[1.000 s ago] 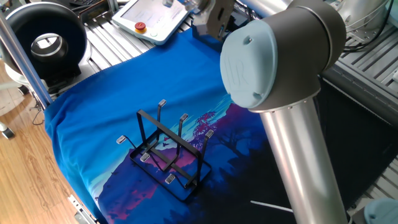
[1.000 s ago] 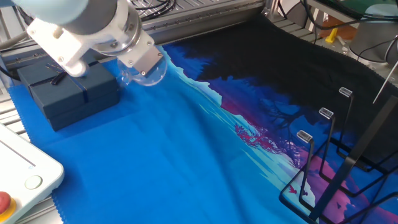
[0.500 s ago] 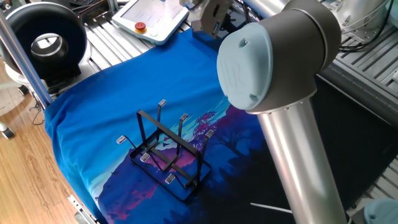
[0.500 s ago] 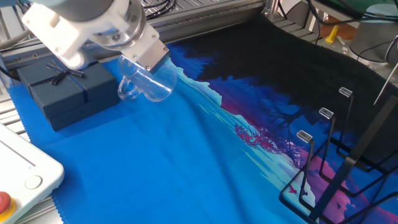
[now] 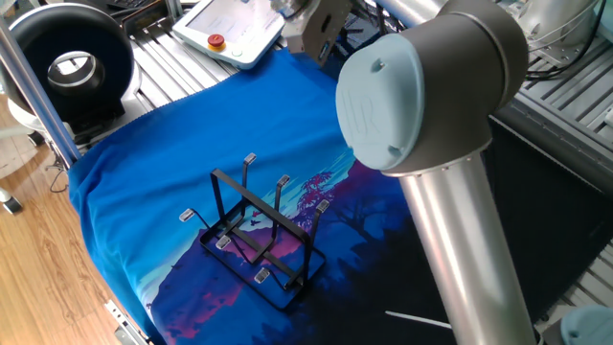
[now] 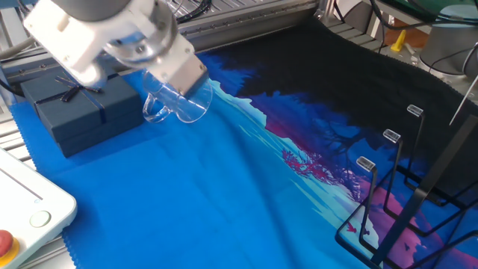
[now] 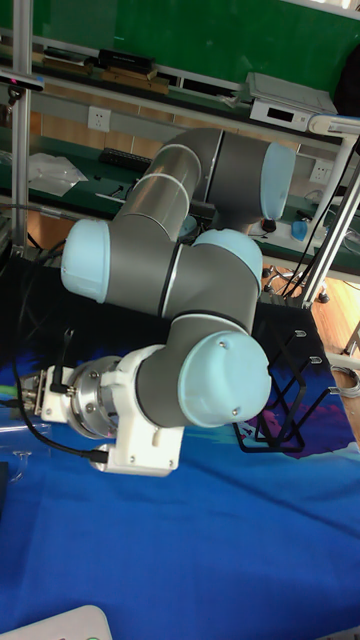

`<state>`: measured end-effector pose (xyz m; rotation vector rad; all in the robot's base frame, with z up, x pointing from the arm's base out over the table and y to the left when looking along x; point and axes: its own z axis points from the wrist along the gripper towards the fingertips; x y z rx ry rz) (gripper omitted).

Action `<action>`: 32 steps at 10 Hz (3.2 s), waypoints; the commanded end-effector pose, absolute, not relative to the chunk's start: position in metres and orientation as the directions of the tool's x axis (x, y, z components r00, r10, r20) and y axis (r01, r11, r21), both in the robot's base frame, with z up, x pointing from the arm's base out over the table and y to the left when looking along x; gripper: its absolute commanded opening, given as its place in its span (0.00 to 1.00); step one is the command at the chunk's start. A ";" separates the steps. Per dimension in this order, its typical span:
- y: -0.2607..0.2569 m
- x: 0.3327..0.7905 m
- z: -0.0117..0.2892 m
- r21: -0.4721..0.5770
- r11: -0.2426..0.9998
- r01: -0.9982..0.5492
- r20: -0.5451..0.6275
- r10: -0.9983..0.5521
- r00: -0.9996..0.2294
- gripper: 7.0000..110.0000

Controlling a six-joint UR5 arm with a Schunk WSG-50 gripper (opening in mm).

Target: Take the cup off the cup rack

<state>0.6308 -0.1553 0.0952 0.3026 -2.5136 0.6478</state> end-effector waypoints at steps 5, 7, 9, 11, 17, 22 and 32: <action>-0.173 0.632 0.079 -0.513 0.764 -0.391 0.455 -0.144 -0.879 0.15; -0.169 0.626 0.073 -0.510 0.763 -0.397 0.437 -0.167 -0.884 0.36; -0.161 0.627 0.067 -0.473 0.775 -0.418 0.434 -0.208 -0.877 0.36; -0.166 0.635 0.053 -0.506 0.765 -0.399 0.419 -0.187 -0.889 0.36; -0.197 0.638 0.067 -0.622 0.670 -0.405 0.456 -0.111 -0.883 0.15; -0.213 0.649 0.086 -0.650 0.623 -0.436 0.484 -0.104 -0.869 0.15; -0.299 0.670 0.112 -0.552 0.632 -0.544 0.525 -0.244 -0.815 0.15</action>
